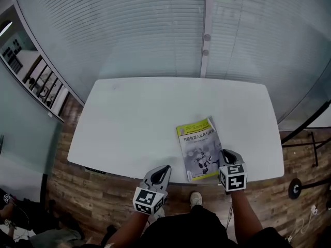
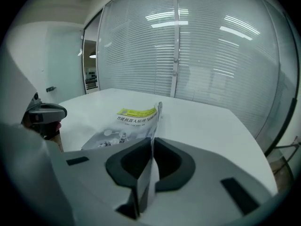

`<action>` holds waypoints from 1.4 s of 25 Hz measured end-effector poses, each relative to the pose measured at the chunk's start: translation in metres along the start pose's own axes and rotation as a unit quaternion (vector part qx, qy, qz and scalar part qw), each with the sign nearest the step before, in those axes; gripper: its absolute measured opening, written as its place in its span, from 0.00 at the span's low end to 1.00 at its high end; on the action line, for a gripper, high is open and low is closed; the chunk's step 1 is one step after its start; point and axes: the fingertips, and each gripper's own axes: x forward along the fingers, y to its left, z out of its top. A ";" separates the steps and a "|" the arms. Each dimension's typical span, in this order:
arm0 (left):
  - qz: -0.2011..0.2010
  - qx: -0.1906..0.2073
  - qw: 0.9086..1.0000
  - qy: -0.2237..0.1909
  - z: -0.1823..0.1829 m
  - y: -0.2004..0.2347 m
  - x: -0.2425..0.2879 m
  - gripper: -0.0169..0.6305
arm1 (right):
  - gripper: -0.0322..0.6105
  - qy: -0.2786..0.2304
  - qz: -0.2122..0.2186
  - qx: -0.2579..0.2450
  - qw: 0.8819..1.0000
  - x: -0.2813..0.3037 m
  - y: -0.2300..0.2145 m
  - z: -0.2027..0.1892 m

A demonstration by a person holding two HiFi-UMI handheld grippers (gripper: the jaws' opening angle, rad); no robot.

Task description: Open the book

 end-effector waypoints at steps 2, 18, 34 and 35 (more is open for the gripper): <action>-0.003 0.004 1.000 -0.003 0.000 0.005 -0.005 0.05 | 0.09 -0.010 -0.012 -0.003 1.000 -0.004 0.005 0.005; -0.018 -0.002 1.000 -0.012 0.003 0.045 -0.023 0.05 | 0.08 -0.053 -0.098 -0.174 0.978 -0.031 0.105 0.046; -0.013 -0.001 1.000 0.009 -0.044 0.074 -0.097 0.05 | 0.09 -0.060 -0.106 -0.292 0.948 -0.022 0.227 0.028; -0.005 -0.007 1.000 0.009 -0.047 0.079 -0.102 0.05 | 0.10 -0.064 -0.101 -0.302 0.946 -0.018 0.235 0.029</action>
